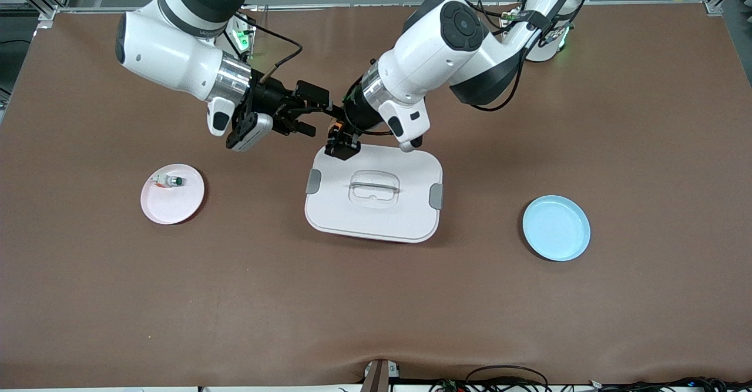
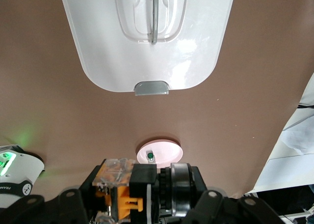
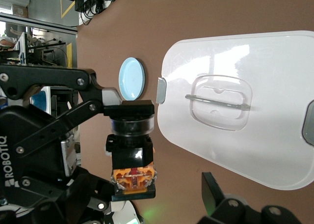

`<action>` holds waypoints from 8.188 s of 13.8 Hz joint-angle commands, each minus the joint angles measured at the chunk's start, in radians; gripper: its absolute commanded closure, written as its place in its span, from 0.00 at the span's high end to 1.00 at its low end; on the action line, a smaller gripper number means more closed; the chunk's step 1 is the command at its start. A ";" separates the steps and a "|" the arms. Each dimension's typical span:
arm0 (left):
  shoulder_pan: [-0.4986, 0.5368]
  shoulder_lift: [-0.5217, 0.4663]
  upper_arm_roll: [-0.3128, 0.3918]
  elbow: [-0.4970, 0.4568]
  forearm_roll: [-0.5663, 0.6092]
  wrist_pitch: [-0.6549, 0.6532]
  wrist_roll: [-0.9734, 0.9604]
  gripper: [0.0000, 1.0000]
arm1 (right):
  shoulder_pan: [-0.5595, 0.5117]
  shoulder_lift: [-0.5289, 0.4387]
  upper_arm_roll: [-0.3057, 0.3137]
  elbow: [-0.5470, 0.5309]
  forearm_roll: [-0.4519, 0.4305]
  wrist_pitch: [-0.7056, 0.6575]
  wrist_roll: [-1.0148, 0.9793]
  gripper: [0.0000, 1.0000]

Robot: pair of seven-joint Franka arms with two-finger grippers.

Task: Transfer orange switch to right arm and place
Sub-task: 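Close the right gripper on the switch and open the left gripper, then carry the switch with the right gripper while the left gripper withdraws, then lower the switch onto the pink plate with the right gripper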

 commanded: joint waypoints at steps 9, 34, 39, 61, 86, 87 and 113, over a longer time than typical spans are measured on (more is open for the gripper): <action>-0.016 -0.007 -0.004 0.008 0.016 0.003 -0.026 0.28 | 0.014 0.065 -0.011 0.081 0.011 -0.006 0.018 1.00; 0.002 -0.023 -0.006 0.008 0.047 0.003 -0.020 1.00 | -0.018 0.064 -0.019 0.096 -0.133 -0.072 -0.037 0.00; 0.039 -0.043 -0.001 0.004 0.083 -0.032 -0.016 1.00 | -0.154 0.064 -0.020 0.147 -0.441 -0.292 -0.288 0.00; 0.533 -0.274 -0.009 -0.424 0.162 -0.164 1.379 1.00 | -0.524 0.055 -0.022 -0.196 -1.038 -0.046 -1.343 0.00; 0.829 -0.401 -0.001 -0.285 0.271 -0.342 1.958 1.00 | -0.609 0.355 -0.019 -0.299 -1.256 0.439 -1.343 0.00; 0.821 -0.400 0.000 -0.279 0.271 -0.342 1.957 1.00 | -0.607 0.366 -0.019 -0.298 -1.255 0.440 -1.328 0.00; 0.458 -0.530 0.330 -0.353 0.314 -0.528 1.925 1.00 | -0.547 0.338 -0.010 -0.178 -1.253 0.166 -1.173 1.00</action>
